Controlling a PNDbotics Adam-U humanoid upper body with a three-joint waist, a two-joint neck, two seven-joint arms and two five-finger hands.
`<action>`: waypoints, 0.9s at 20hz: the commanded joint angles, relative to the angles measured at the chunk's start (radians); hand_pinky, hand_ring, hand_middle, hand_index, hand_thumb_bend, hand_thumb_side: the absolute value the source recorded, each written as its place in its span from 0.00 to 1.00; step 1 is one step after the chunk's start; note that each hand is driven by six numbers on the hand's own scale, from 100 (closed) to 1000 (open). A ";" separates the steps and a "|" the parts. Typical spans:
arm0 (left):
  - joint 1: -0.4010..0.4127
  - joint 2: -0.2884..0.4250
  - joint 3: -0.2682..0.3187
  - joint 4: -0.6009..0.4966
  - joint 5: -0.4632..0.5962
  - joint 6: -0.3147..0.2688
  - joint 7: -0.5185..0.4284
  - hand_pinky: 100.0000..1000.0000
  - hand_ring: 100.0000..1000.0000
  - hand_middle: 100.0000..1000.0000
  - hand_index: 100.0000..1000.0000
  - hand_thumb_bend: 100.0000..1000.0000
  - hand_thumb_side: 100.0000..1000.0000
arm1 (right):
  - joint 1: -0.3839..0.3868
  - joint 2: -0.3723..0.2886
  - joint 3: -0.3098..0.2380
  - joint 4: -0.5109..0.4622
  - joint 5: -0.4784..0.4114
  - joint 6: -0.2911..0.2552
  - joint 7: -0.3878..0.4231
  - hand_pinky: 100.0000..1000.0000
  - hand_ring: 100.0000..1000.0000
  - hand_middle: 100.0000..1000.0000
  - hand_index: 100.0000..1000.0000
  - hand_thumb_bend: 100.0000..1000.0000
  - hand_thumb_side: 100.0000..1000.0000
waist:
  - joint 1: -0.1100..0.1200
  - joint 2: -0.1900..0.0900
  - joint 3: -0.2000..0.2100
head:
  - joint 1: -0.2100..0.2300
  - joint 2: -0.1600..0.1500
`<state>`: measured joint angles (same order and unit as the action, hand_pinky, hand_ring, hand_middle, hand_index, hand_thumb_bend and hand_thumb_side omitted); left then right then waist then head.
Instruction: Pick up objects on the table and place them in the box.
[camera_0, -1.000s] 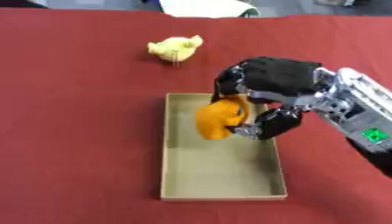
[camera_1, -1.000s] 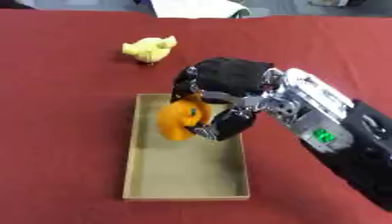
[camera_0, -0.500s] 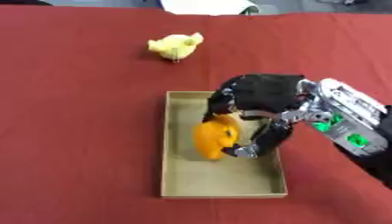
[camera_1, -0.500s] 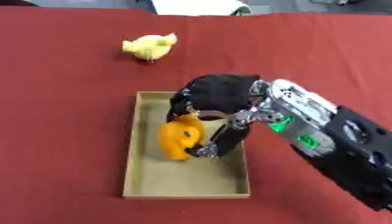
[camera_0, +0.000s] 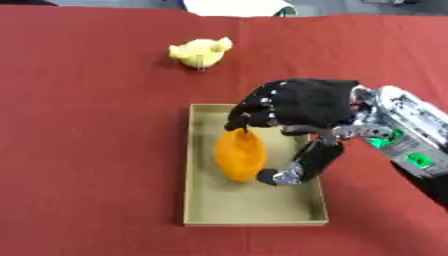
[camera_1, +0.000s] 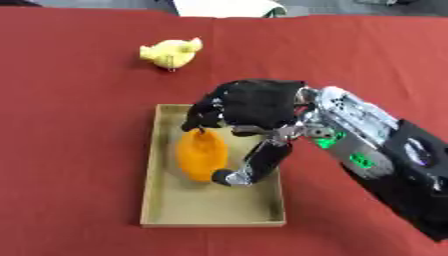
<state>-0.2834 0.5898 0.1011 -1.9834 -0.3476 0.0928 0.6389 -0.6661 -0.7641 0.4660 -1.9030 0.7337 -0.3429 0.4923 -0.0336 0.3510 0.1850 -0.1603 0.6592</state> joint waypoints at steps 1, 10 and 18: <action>-0.017 0.032 0.000 -0.017 0.002 -0.002 -0.006 0.70 0.78 0.47 0.79 0.34 0.54 | -0.002 -0.043 -0.054 -0.064 -0.030 0.034 -0.033 0.79 0.81 0.80 0.92 0.20 0.60 | 0.006 -0.019 -0.002 | 0.008 0.004; -0.059 0.061 -0.029 -0.017 -0.002 0.007 -0.061 0.70 0.79 0.47 0.79 0.35 0.56 | -0.031 -0.084 -0.218 -0.097 -0.173 0.084 -0.220 0.79 0.79 0.77 0.90 0.08 0.70 | 0.014 -0.024 -0.017 | 0.025 0.004; -0.184 0.147 -0.091 -0.017 -0.057 0.095 -0.254 0.74 0.79 0.50 0.82 0.40 0.67 | -0.042 -0.113 -0.339 -0.097 -0.374 0.176 -0.354 0.77 0.76 0.73 0.88 0.00 0.83 | 0.021 -0.030 -0.027 | 0.043 0.002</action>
<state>-0.4519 0.6866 0.0151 -1.9838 -0.3899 0.1728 0.4188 -0.6950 -0.8426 0.1581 -1.9842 0.3957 -0.1809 0.1611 -0.0177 0.3450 0.1587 -0.1232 0.6591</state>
